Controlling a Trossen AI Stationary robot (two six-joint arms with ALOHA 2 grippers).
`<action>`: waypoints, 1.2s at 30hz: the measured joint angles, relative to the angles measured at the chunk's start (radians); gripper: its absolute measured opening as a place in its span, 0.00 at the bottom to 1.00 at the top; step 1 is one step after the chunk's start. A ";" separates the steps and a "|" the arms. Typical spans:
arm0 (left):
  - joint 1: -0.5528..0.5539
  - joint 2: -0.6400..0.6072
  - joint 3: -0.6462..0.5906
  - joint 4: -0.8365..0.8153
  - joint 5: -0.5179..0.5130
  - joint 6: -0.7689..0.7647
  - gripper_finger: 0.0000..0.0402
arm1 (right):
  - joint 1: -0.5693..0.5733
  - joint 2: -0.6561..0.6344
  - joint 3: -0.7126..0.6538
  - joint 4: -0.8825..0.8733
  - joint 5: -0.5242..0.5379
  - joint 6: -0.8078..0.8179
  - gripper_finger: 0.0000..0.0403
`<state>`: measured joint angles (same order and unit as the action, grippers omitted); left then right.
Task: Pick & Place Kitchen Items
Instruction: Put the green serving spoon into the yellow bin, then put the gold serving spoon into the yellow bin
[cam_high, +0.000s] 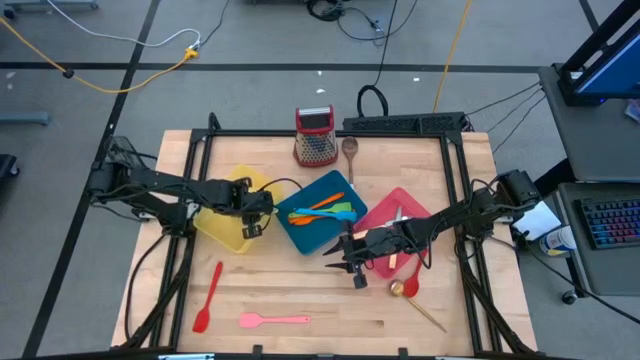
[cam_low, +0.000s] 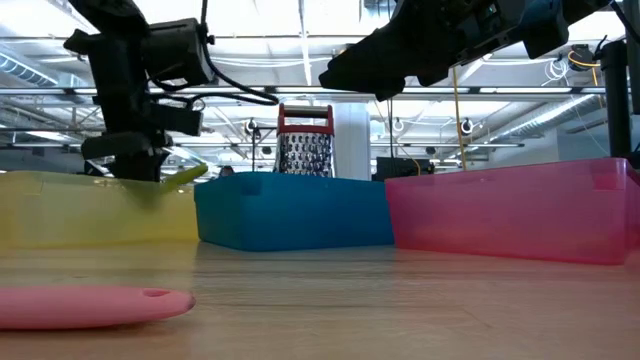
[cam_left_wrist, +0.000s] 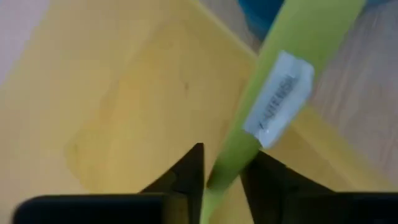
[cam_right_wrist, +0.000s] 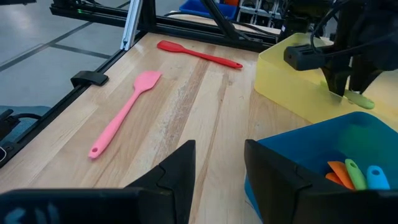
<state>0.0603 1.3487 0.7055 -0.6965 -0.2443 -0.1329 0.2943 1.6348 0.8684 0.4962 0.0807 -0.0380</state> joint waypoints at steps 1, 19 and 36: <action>0.001 -0.001 0.000 -0.005 0.000 0.000 0.21 | 0.000 0.000 0.000 0.000 0.000 0.000 0.32; -0.004 -0.008 0.068 -0.231 -0.025 -0.284 0.10 | 0.000 0.000 0.000 0.000 0.000 0.000 0.32; -0.003 -0.008 -0.015 -0.157 -0.029 -0.412 0.17 | 0.000 0.000 0.000 0.000 0.000 0.037 0.32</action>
<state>0.0574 1.3407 0.6903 -0.8532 -0.2734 -0.5447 0.2943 1.6348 0.8684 0.4965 0.0807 -0.0006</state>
